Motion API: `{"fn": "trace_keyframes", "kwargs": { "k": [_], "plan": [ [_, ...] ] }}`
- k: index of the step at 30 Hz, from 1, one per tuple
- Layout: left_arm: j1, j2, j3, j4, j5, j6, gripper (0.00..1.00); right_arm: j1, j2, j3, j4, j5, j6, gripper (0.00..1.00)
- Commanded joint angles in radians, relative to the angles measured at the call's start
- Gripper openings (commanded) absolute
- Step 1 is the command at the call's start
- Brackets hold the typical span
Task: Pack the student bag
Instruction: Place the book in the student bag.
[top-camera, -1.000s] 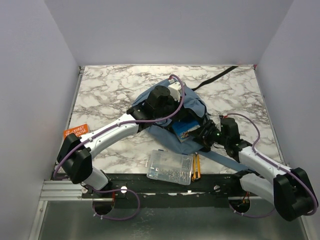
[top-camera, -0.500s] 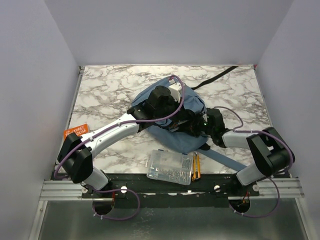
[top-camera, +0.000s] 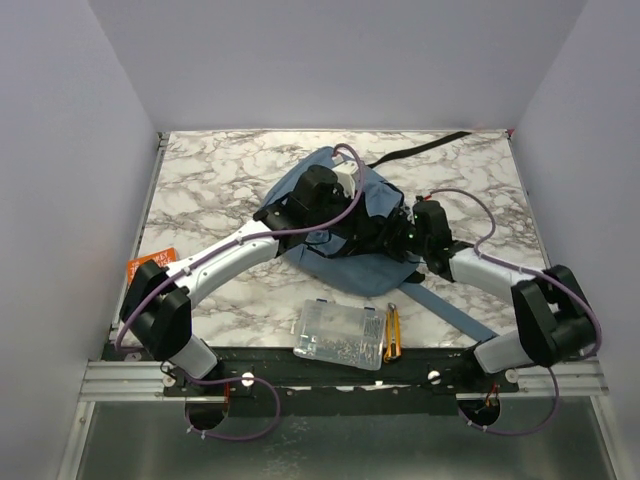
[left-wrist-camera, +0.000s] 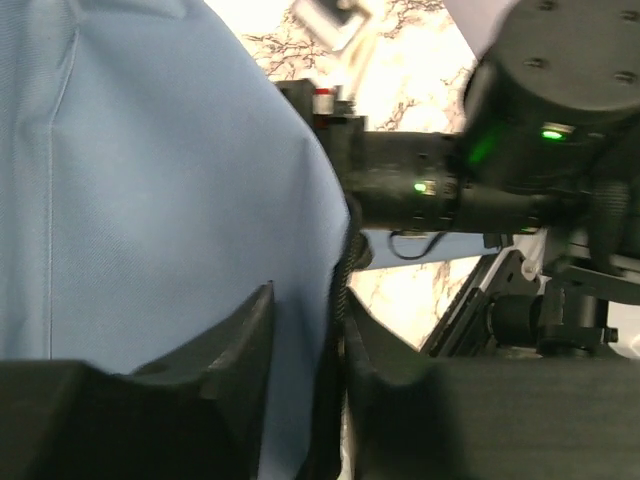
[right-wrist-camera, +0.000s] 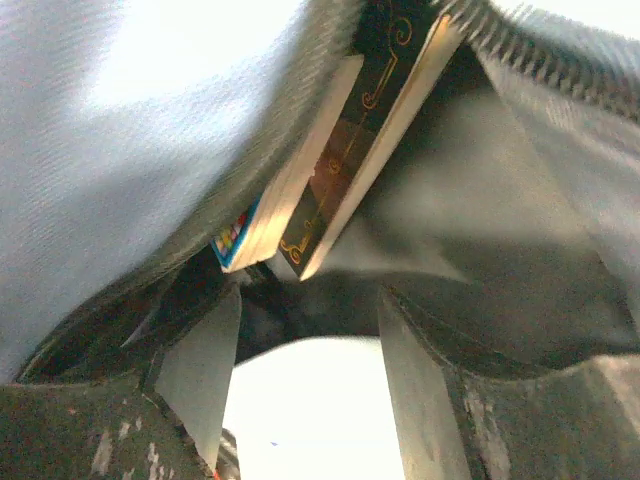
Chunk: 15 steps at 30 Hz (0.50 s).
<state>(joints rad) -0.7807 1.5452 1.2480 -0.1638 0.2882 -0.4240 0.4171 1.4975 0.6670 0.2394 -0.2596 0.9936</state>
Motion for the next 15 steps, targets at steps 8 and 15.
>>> {"fn": "trace_keyframes", "kwargs": {
  "k": [8,15],
  "plan": [
    [0.156,-0.266,-0.131,-0.197,0.024,-0.02,0.92,-0.007,-0.316,0.077,-0.625,0.28,-0.362,0.75],
    [0.471,-0.518,-0.307,-0.439,-0.326,-0.044,0.98,-0.006,-0.401,0.145,-0.757,0.269,-0.423,0.79]
  ]
}}
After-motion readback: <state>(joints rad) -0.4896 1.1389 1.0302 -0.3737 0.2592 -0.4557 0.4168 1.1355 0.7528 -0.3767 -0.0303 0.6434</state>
